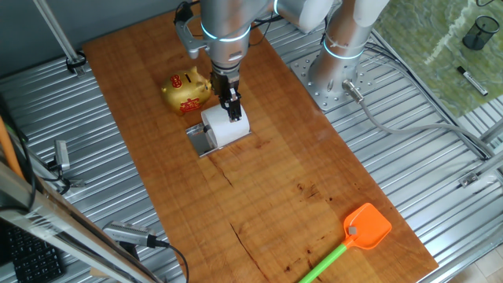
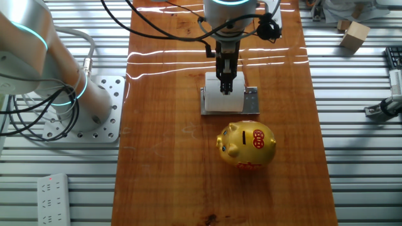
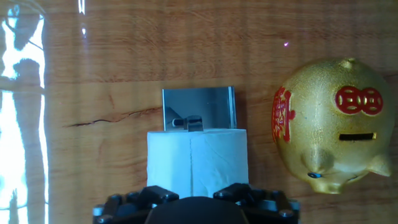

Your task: Take the roll of paper down from the shelf

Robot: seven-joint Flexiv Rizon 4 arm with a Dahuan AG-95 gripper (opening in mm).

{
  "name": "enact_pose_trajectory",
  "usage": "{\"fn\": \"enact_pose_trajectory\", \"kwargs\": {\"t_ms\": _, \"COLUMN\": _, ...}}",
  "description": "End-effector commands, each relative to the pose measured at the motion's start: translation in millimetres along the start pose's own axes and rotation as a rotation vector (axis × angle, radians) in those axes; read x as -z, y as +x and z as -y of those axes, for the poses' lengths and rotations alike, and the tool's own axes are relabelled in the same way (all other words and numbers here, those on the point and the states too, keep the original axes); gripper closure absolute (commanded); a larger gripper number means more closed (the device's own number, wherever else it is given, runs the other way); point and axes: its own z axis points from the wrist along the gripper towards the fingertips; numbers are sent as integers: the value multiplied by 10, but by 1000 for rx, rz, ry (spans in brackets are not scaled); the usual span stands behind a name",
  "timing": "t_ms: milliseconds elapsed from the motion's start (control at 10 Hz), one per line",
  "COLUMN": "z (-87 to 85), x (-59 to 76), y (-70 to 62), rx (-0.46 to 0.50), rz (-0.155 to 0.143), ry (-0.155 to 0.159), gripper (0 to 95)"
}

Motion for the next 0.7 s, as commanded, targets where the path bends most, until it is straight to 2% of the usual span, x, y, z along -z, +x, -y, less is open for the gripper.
{"fn": "enact_pose_trajectory", "kwargs": {"t_ms": 100, "z": -1, "x": 0, "y": 2, "rx": -4, "rz": 2, "ry": -5, "gripper": 0}}
{"fn": "enact_pose_trajectory", "kwargs": {"t_ms": 700, "z": 17, "x": -116, "y": -18, "rx": -8, "rz": 9, "ry": -7, "gripper": 0}}
